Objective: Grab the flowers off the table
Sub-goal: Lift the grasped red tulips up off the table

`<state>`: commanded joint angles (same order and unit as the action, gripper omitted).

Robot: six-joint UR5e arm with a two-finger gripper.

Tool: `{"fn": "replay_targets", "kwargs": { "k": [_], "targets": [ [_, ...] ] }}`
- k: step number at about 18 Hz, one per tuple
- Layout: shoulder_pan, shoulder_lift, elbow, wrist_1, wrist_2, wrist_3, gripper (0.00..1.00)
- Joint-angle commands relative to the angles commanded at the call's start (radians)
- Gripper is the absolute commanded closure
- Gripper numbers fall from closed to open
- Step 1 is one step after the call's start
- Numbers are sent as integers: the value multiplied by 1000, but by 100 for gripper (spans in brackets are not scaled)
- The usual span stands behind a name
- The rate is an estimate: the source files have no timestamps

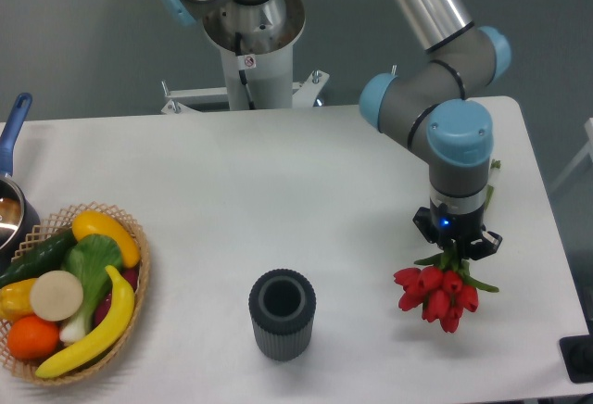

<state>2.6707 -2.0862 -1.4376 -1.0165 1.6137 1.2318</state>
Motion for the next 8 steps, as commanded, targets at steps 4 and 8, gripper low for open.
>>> {"fn": "replay_targets", "kwargs": {
  "k": [4, 8],
  "targets": [
    [0, 2, 43, -60, -2, 3, 100],
    [-17, 2, 42, -63, 2, 2, 100]
  ]
}}
